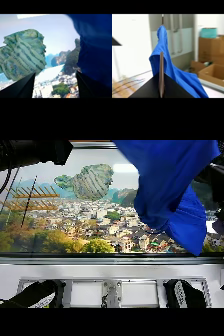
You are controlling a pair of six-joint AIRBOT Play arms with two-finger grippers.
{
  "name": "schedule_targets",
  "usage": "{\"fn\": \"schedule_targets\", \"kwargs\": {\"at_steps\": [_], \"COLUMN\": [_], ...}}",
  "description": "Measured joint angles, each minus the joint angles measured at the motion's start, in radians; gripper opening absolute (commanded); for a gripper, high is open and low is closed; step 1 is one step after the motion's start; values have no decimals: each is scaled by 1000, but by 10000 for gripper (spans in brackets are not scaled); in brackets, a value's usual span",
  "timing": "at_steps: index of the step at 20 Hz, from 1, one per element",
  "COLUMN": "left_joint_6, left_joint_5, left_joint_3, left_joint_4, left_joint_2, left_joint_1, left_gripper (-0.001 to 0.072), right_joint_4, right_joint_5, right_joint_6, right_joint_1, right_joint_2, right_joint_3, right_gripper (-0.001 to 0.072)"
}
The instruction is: Fold the clothes and pants, and hang the long-sleeved shirts on hangers.
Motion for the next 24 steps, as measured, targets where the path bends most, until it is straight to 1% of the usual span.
{"fn": "schedule_targets", "kwargs": {"at_steps": [4, 8, 16, 17, 24], "left_joint_6": [-7, -8, -15, -15, -19], "left_joint_5": [5, 3, -77, -82, -95], "left_joint_3": [0, 0, 0, 0, 0], "left_joint_4": [-3, -3, -3, -3, 0], "left_joint_2": [3, 10, -57, -70, -132], "left_joint_1": [8, 10, -12, -17, -21], "left_gripper": [527, 527, 526, 475, 477], "right_joint_4": [0, 0, -6, -10, -17], "right_joint_5": [50, 29, 16, 16, 13], "right_joint_6": [19, 23, 21, 20, 20], "right_joint_1": [93, 155, 180, 181, 181], "right_joint_2": [-24, -34, -37, -37, -37], "right_joint_3": [-60, -125, -153, -153, -155], "right_gripper": [4, 4, 4, 4, 5]}}
